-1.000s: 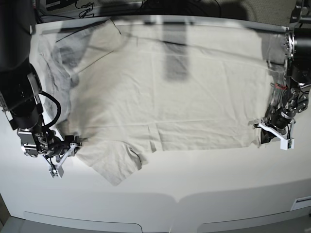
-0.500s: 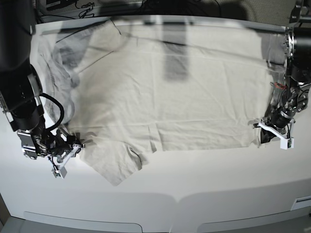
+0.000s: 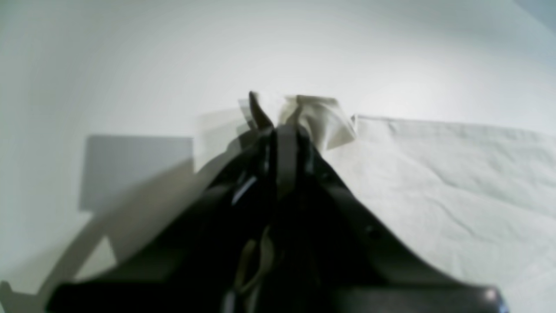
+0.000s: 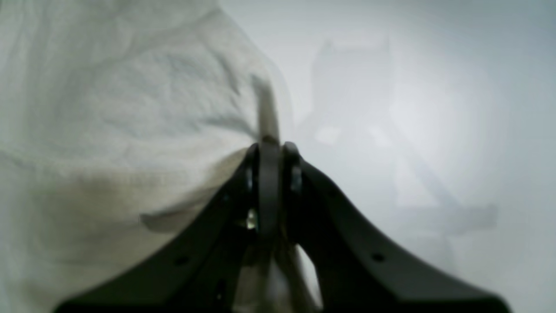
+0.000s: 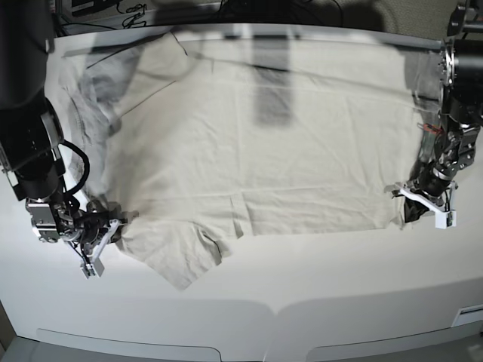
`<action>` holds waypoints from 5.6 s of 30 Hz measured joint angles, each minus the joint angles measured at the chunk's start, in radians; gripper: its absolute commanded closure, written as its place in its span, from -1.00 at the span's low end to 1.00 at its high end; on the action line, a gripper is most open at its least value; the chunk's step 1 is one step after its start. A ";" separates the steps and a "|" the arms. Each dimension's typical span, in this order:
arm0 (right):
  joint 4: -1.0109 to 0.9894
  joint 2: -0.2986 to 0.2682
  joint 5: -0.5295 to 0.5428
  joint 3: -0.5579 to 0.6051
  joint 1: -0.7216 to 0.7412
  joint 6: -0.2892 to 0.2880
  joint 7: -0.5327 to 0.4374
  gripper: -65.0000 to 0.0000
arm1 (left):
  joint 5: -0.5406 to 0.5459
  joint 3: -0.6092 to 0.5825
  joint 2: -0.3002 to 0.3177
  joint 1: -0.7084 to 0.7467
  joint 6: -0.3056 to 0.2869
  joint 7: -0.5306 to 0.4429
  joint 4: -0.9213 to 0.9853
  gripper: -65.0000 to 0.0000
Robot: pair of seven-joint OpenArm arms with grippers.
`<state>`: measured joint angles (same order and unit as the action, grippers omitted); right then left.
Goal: Fold the T-shirt properly
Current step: 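Hold both hem corners and lift them off the table, then carry the hem over toward the collar with both grippers, then lower the hem onto the shirt and open both grippers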
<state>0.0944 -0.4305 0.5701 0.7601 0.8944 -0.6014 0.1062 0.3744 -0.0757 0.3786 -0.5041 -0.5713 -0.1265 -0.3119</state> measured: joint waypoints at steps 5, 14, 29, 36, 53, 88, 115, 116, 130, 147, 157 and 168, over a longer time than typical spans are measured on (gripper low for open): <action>0.005 -0.019 0.000 -0.026 0.046 -0.039 0.004 1.00 | 0.019 -0.003 0.002 -0.061 0.061 0.150 0.000 1.00; 0.005 -0.069 -0.101 -0.235 0.061 -0.092 0.018 1.00 | 0.121 -0.004 0.027 -0.098 0.074 0.263 -0.005 1.00; 0.116 -0.150 -0.090 -0.363 0.061 -0.100 0.135 1.00 | 0.285 -0.008 0.114 -0.091 0.074 0.559 -0.277 1.00; 0.205 -0.202 -0.006 -0.363 0.059 -0.100 0.253 1.00 | 0.291 -0.010 0.110 0.012 0.157 0.569 -0.440 1.00; 0.828 -0.404 0.393 -0.380 -0.369 -0.092 0.372 1.00 | 0.277 0.174 0.136 0.303 0.207 0.538 -0.721 1.00; 1.277 -0.314 0.383 -1.049 -1.083 -0.092 0.475 1.00 | 0.280 0.417 0.127 0.742 0.197 0.644 -1.196 1.00; 1.279 -0.279 0.288 -1.192 -1.188 -0.093 0.487 1.00 | 0.195 0.417 0.012 0.817 0.197 0.631 -1.196 1.00; 1.279 -0.279 0.288 -1.192 -1.188 -0.092 0.507 1.00 | 0.195 0.417 0.012 0.818 0.198 0.624 -1.196 1.00; 1.280 -0.282 0.342 -1.192 -1.186 -0.092 0.623 0.04 | 0.122 0.417 0.027 0.828 0.198 0.599 -1.196 -0.14; 1.280 -0.282 0.413 -1.192 -1.186 -0.092 0.637 0.04 | 0.338 0.417 0.106 0.803 0.121 0.682 -1.115 -0.13; 1.280 -0.281 0.420 -1.192 -1.185 -0.092 0.655 0.04 | 0.545 0.423 0.093 0.667 -0.086 0.774 -0.840 -0.13; 1.280 -0.282 0.421 -1.192 -1.186 -0.092 0.654 0.04 | 0.636 0.424 0.042 0.615 -0.135 0.916 -0.794 0.12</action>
<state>1.3743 -0.7120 0.9909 -0.4324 -0.2913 -0.6933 0.7605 1.0100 0.3481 0.4210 0.1112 -0.7063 0.7895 -1.1057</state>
